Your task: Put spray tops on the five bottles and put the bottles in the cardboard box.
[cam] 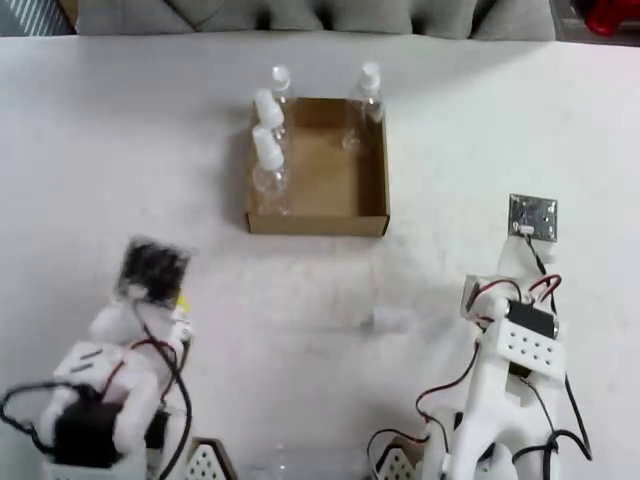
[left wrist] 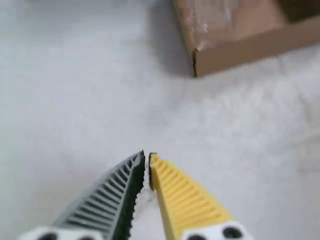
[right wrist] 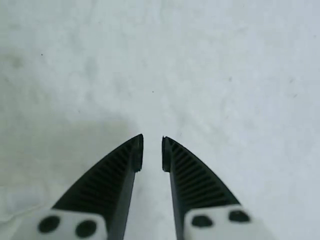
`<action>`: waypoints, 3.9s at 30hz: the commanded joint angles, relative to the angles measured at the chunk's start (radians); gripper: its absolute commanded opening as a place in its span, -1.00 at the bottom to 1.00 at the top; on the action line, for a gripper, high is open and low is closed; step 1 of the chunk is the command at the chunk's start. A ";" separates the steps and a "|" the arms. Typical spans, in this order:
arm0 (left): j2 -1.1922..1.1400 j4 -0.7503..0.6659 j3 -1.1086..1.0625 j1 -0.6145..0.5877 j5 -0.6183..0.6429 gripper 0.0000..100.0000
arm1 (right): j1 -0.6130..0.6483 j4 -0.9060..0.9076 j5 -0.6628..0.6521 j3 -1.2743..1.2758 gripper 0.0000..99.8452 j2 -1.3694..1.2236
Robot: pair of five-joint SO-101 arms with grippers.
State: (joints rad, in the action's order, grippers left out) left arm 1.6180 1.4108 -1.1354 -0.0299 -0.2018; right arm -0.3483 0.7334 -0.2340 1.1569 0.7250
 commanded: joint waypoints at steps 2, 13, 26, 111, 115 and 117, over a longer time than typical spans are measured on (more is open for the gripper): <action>-0.383 0.201 0.310 0.170 -0.178 -0.95 | 0.001 -0.018 0.002 0.011 -0.95 0.008; -0.512 0.318 0.376 0.536 -0.491 -0.95 | 0.001 -0.019 0.000 0.014 -0.95 0.008; -0.509 0.204 0.201 0.811 -0.528 -0.95 | -0.081 -0.117 0.038 0.031 -0.95 0.005; -0.885 -0.371 0.021 1.672 -0.011 -0.96 | -0.231 -0.027 0.146 -0.453 -0.97 -0.656; -0.885 -0.445 -0.009 1.567 -0.011 -0.96 | -0.231 -0.025 0.146 -0.453 -0.97 -0.656; -0.886 -0.485 -0.034 1.504 -0.011 -0.96 | -0.232 -0.025 0.146 -0.453 -0.97 -0.656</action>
State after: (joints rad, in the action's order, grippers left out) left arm 0.7434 0.9812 -1.1139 1.5106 -0.2186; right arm -0.5907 0.7027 -0.0974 0.7488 0.0652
